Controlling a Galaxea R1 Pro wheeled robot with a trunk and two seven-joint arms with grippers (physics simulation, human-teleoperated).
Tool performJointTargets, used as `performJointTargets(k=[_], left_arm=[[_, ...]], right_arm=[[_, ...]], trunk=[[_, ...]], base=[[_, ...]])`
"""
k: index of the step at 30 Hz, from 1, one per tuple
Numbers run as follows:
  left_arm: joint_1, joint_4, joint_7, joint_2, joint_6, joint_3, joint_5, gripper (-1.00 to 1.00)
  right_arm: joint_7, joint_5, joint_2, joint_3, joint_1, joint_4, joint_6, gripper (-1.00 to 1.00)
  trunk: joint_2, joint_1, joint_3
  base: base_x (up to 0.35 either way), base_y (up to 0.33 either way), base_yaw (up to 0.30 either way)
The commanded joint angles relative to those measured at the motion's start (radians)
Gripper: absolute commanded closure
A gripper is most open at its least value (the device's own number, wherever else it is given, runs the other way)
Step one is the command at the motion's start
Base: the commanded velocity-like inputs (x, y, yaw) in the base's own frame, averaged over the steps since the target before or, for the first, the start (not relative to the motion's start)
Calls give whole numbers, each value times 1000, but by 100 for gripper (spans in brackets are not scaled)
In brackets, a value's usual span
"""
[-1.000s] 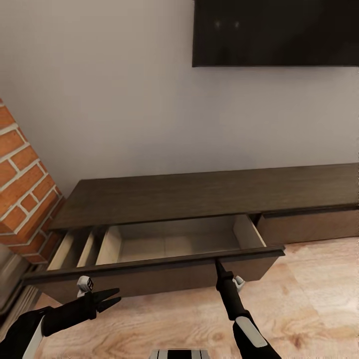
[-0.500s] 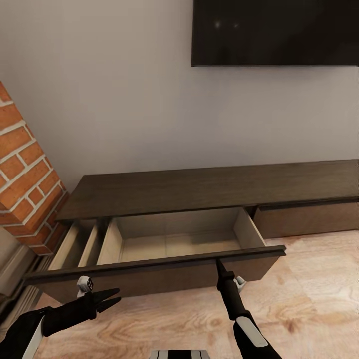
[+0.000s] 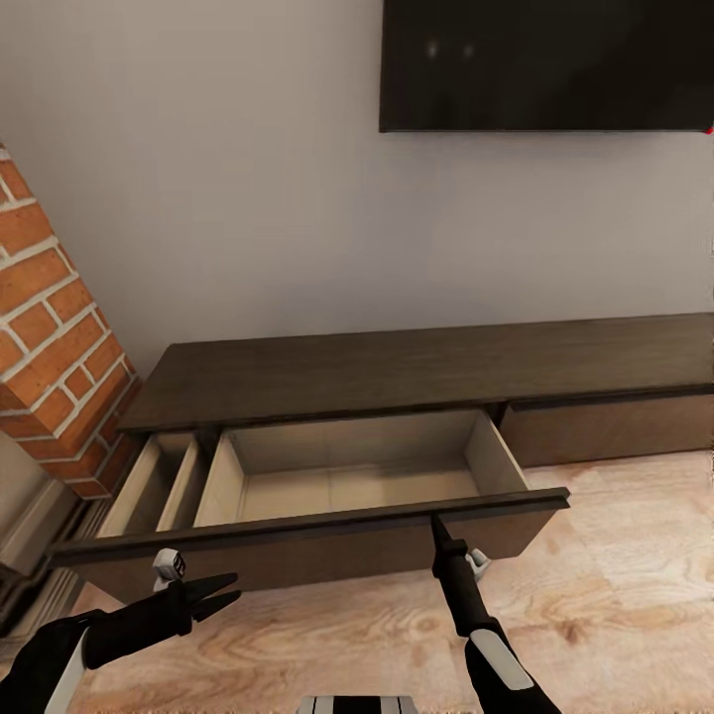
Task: Place each of the two pumpkins and all three candles from the living room inside a cabinet in the living room (use any cabinet), then make sure every cabinet is closed, and position the cauldron so it is next to a table in the living room.
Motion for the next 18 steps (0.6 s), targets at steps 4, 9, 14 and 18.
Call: performJointTargets(k=[4,9,14,18], left_arm=[[0,0,0,0,0,0,0,-100],[0,0,1,0,0,0,0,-100],[0,0,1,0,0,0,0,-100],[0,0,1,0,0,0,0,-100]], right_arm=[[10,7,1,77,0,-1,3,100],[10,7,1,77,0,-1,3,100],[10,7,1,77,0,-1,3,100],[10,7,1,77,0,-1,3,100]], trunk=[[0,0,0],[0,0,0],[0,0,0],[0,0,0]], base=[[-102,0,0],[-76,0,0],[-10,0,0],[-1,0,0]])
